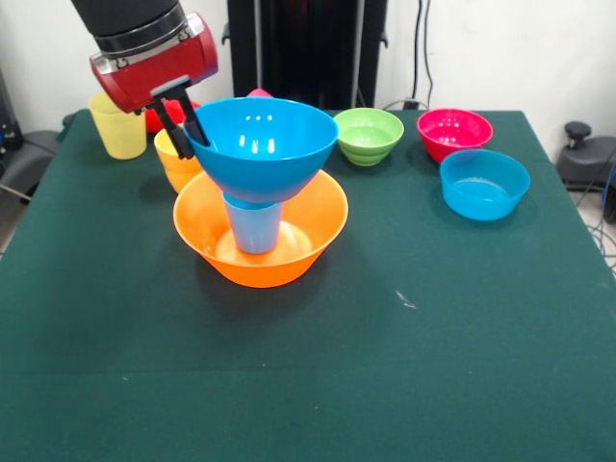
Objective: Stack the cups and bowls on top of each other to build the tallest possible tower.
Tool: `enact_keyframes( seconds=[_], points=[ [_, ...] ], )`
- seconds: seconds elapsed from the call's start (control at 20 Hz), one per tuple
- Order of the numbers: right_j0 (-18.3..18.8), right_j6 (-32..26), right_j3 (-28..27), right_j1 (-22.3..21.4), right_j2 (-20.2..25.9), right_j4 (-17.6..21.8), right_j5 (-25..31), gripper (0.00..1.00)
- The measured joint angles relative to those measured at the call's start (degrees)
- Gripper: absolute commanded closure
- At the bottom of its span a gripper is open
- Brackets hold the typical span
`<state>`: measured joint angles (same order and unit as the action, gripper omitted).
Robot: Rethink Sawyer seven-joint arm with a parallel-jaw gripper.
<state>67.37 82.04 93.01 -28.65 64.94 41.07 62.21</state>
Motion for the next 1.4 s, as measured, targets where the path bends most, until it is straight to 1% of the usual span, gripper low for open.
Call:
enact_keyframes(
  seconds=[0.5,1.1,1.4],
  points=[
    [0.0,0.0,-1.96,0.01,-0.01,0.0,0.0,1.0],
    [-0.22,0.0,-2.75,0.01,-0.26,0.0,0.0,1.0],
    [-0.96,0.0,-2.74,0.01,-0.59,-0.19,0.0,1.0]
  ],
)
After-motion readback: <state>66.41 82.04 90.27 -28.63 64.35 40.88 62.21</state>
